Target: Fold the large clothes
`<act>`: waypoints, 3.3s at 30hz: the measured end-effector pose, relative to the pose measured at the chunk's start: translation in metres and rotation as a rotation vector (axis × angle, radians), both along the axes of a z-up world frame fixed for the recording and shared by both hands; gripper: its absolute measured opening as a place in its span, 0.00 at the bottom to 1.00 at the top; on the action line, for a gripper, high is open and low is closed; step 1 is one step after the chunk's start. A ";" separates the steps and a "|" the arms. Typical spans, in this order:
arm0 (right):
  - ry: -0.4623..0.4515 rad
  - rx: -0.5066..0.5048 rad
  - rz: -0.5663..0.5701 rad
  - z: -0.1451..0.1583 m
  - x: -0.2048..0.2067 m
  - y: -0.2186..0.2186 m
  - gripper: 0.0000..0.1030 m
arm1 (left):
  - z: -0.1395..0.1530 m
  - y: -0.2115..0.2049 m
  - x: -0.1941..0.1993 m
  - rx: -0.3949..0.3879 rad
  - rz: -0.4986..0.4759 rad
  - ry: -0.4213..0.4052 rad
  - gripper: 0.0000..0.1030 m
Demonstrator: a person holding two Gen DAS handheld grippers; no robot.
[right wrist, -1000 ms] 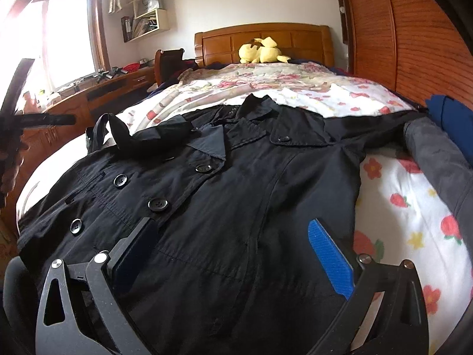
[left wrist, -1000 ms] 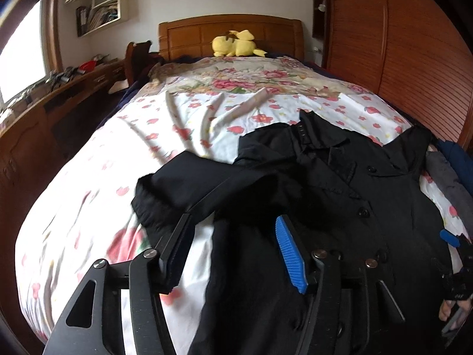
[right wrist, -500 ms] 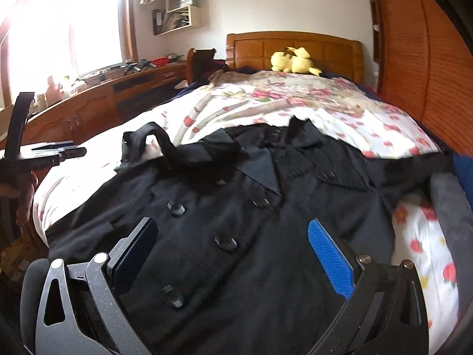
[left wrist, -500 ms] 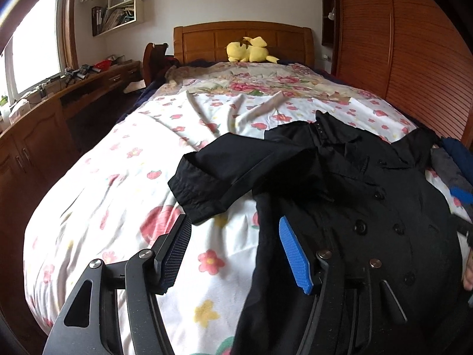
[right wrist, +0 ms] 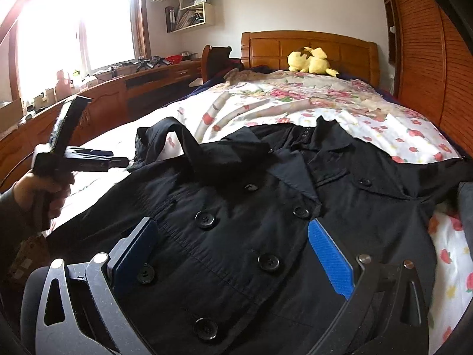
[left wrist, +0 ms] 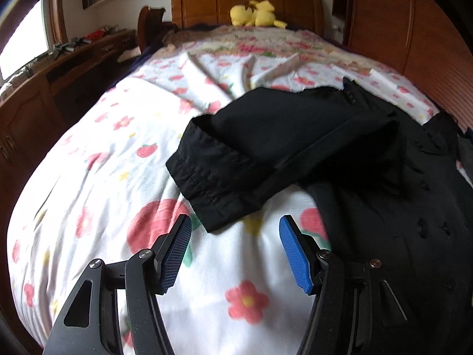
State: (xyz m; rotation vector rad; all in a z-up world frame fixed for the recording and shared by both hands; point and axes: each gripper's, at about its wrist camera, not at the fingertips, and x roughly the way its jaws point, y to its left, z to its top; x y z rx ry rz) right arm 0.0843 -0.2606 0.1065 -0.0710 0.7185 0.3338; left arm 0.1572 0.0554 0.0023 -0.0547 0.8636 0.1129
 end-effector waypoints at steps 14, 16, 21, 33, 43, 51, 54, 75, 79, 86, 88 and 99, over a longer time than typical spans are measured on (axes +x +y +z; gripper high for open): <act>-0.031 0.004 -0.006 -0.002 -0.017 -0.010 0.99 | -0.013 0.004 0.043 0.007 0.042 0.114 0.08; -0.033 0.003 -0.015 -0.005 -0.020 -0.015 0.99 | -0.003 -0.002 0.042 0.062 0.059 0.089 0.07; -0.003 0.039 -0.030 -0.016 -0.023 -0.031 0.99 | 0.053 -0.030 0.028 0.107 0.060 -0.048 0.07; -0.046 0.063 -0.082 -0.001 -0.045 -0.069 0.99 | 0.151 -0.177 0.006 0.189 -0.137 -0.264 0.06; -0.047 0.033 -0.164 -0.004 -0.075 -0.115 0.99 | 0.147 -0.219 -0.051 0.160 -0.281 -0.310 0.06; -0.020 0.015 -0.199 0.014 -0.094 -0.126 0.99 | 0.150 -0.204 -0.079 0.178 -0.321 -0.312 0.25; -0.031 -0.018 -0.190 0.028 -0.099 -0.122 0.99 | 0.154 -0.203 -0.089 0.147 -0.331 -0.295 0.36; 0.087 -0.071 -0.045 0.034 -0.062 -0.031 0.76 | 0.143 -0.140 -0.189 0.013 -0.189 -0.326 0.51; 0.142 -0.097 -0.032 0.016 -0.045 -0.013 0.76 | 0.141 -0.132 -0.200 -0.008 -0.169 -0.331 0.51; 0.209 -0.145 -0.018 -0.003 -0.015 0.008 0.63 | 0.139 -0.128 -0.208 -0.034 -0.138 -0.336 0.51; 0.214 -0.175 -0.024 -0.004 -0.007 0.012 0.59 | 0.139 -0.129 -0.209 -0.039 -0.134 -0.338 0.51; 0.248 -0.218 -0.030 -0.007 0.005 0.001 0.10 | 0.139 -0.131 -0.210 -0.045 -0.126 -0.345 0.51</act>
